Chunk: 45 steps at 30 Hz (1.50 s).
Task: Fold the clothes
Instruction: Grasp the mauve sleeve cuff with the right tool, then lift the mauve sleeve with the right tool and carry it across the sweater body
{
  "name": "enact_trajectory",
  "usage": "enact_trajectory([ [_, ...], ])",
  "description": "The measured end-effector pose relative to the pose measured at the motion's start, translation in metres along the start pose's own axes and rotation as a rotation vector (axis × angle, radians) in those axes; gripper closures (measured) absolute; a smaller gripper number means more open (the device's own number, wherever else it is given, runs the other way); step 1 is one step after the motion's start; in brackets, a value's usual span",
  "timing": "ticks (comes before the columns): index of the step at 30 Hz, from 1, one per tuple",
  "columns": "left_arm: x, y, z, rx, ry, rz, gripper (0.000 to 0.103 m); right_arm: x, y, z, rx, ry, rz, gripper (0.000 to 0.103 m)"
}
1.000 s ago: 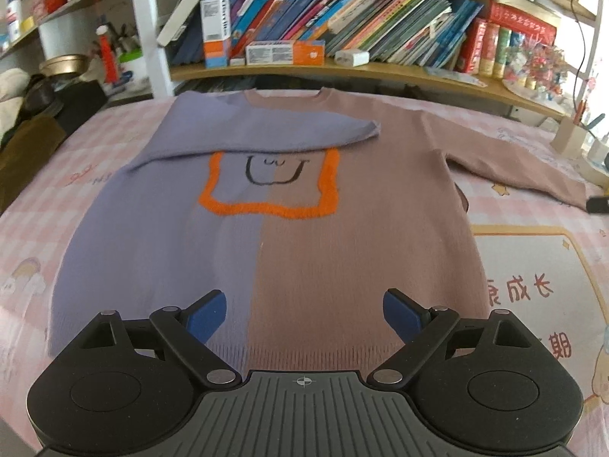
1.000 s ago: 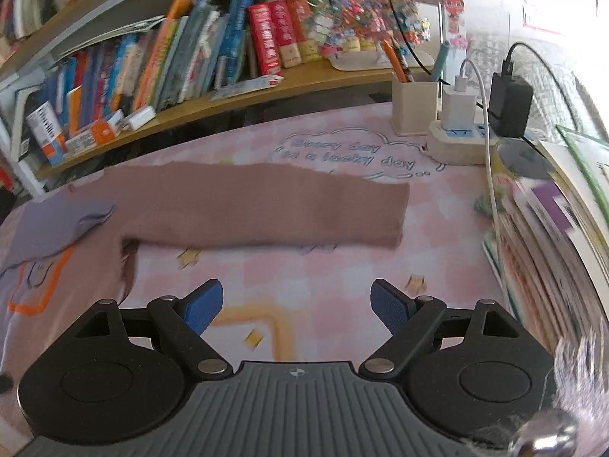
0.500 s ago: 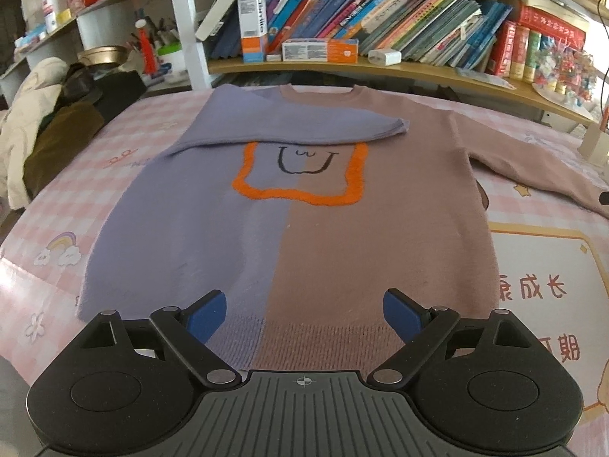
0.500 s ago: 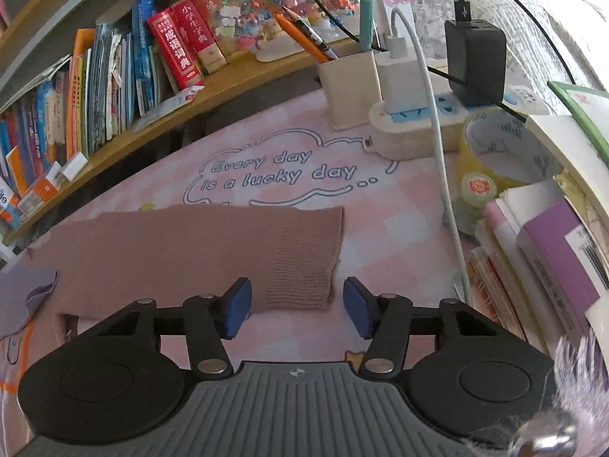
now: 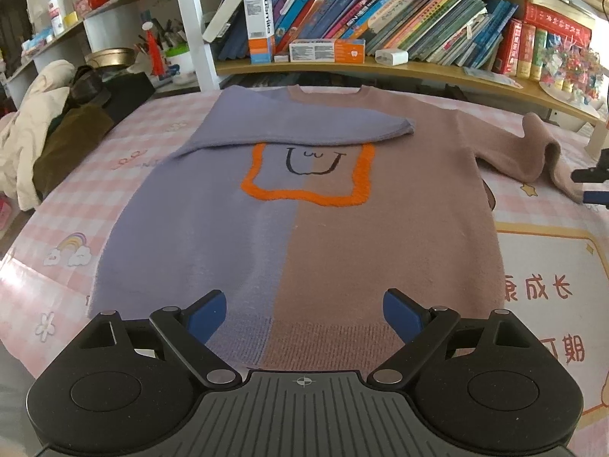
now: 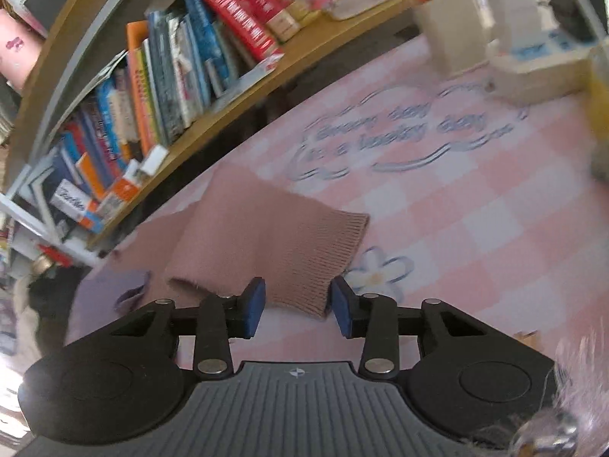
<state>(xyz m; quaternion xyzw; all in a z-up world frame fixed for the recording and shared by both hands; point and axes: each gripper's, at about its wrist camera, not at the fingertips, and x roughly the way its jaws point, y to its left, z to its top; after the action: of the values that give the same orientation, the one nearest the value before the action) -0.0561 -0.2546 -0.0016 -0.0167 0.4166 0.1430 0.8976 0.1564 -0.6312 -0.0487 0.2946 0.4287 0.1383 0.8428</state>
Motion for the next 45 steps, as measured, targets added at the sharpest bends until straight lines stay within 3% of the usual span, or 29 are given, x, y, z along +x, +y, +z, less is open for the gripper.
enact_trajectory([
  [4,0.0,0.001,0.001,-0.005,0.001,0.007,0.011,0.005,0.007,-0.002,0.011,0.011,0.038,0.054],
  [10,0.002,0.001,0.003,-0.01,0.005,0.009,0.011,0.001,-0.001,-0.005,0.089,-0.02,0.045,0.053],
  [14,0.004,-0.002,0.004,-0.001,0.005,0.001,0.011,-0.003,-0.011,-0.004,0.111,-0.049,0.016,0.067],
  [16,0.004,-0.003,0.004,0.004,0.004,-0.004,0.011,-0.005,-0.014,-0.003,0.1,-0.057,-0.006,0.087],
  [18,0.004,-0.003,0.004,0.006,0.002,-0.006,0.011,-0.008,-0.017,-0.002,0.092,-0.068,-0.021,0.097],
  [24,0.004,-0.001,0.003,-0.005,0.004,-0.004,0.011,-0.029,-0.021,0.001,0.05,-0.17,-0.038,0.1],
  [29,0.004,-0.002,0.003,-0.006,0.004,-0.009,0.011,-0.036,-0.029,0.001,0.08,-0.167,-0.047,0.1],
  [35,0.006,-0.003,0.004,-0.008,0.004,-0.016,0.011,-0.035,-0.029,-0.008,0.141,-0.087,0.008,0.094],
  [39,0.006,-0.004,0.005,-0.004,0.005,-0.016,0.011,-0.021,-0.017,-0.018,0.162,-0.007,0.066,0.063],
  [45,0.003,0.002,0.004,-0.017,0.011,0.014,0.011,0.008,0.003,-0.018,0.145,0.013,0.096,0.063],
])
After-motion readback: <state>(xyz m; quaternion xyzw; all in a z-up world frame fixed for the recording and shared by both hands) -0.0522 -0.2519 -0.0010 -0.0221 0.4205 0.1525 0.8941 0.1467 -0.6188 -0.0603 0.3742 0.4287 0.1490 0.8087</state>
